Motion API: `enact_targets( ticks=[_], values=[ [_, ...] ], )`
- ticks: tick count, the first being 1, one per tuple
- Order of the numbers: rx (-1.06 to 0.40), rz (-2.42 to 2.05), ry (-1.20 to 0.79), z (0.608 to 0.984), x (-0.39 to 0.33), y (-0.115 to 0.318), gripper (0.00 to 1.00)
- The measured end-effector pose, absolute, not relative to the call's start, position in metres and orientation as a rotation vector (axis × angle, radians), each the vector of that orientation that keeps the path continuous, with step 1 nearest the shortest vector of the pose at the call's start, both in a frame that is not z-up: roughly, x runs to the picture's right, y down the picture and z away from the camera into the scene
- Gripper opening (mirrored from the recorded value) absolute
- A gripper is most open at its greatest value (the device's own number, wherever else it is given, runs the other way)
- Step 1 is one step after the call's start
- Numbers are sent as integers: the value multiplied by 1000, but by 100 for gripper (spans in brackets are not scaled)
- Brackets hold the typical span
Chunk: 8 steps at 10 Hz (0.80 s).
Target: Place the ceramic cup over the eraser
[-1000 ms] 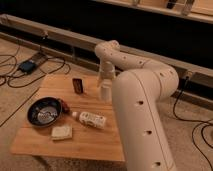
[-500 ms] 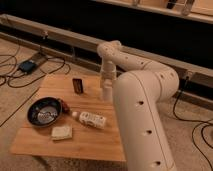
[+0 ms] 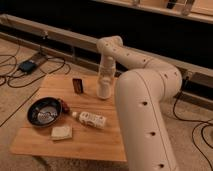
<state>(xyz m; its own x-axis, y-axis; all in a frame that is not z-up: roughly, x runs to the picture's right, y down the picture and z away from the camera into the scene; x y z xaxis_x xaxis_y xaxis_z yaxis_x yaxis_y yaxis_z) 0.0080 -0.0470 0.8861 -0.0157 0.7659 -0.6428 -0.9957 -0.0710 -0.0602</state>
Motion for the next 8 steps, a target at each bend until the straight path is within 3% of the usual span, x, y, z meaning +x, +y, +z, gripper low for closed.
enact_targets(
  ticks=[5, 8],
  values=[
    [-561, 1431, 340, 837, -25, -105, 0],
    [-582, 1338, 294, 807, -55, -112, 0]
  ],
)
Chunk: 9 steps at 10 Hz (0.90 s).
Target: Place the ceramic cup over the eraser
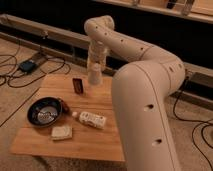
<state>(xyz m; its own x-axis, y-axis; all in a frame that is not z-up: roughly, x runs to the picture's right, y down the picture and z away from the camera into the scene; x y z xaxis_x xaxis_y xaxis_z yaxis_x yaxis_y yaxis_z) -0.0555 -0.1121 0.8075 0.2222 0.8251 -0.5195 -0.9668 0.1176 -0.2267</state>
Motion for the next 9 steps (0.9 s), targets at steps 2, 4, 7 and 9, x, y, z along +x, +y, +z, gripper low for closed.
enact_targets(
  ticks=[2, 4, 7, 9],
  values=[
    [-602, 1288, 268, 793, -74, -112, 0],
    [-620, 1238, 249, 785, -93, -107, 0],
    [-633, 1180, 215, 785, -123, -103, 0],
    [-631, 1149, 198, 789, -139, -102, 0]
  ],
)
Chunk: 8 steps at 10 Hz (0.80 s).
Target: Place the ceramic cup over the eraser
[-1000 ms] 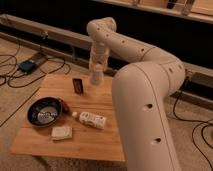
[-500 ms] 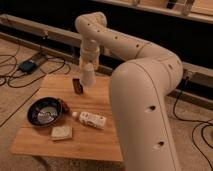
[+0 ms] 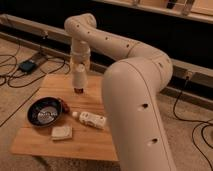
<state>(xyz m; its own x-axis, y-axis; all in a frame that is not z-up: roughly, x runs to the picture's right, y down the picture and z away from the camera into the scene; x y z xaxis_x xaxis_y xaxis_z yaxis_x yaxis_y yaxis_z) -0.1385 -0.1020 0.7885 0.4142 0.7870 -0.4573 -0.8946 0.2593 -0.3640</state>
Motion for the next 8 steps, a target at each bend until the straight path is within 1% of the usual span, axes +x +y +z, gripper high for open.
enact_targets(
  ticks=[8],
  values=[
    [-539, 1062, 142, 821, -168, -101, 0]
  ],
)
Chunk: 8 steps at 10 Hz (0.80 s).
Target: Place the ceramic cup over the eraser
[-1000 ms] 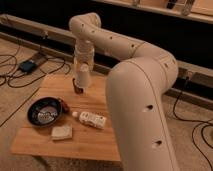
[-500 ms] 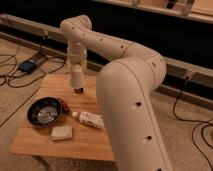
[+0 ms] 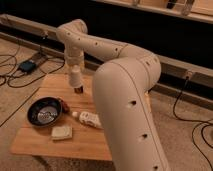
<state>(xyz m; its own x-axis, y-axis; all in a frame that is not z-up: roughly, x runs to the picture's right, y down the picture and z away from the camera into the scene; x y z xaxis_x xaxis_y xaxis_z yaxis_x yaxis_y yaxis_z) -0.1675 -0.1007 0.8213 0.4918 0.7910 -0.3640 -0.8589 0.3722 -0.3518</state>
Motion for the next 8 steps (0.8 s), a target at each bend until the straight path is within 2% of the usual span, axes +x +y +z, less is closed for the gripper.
enact_targets(
  ticks=[1, 2, 8],
  values=[
    [-533, 1054, 141, 823, -170, -99, 2],
    [-528, 1044, 142, 825, -172, -96, 8],
    [-481, 998, 125, 843, -184, -88, 68]
  ],
)
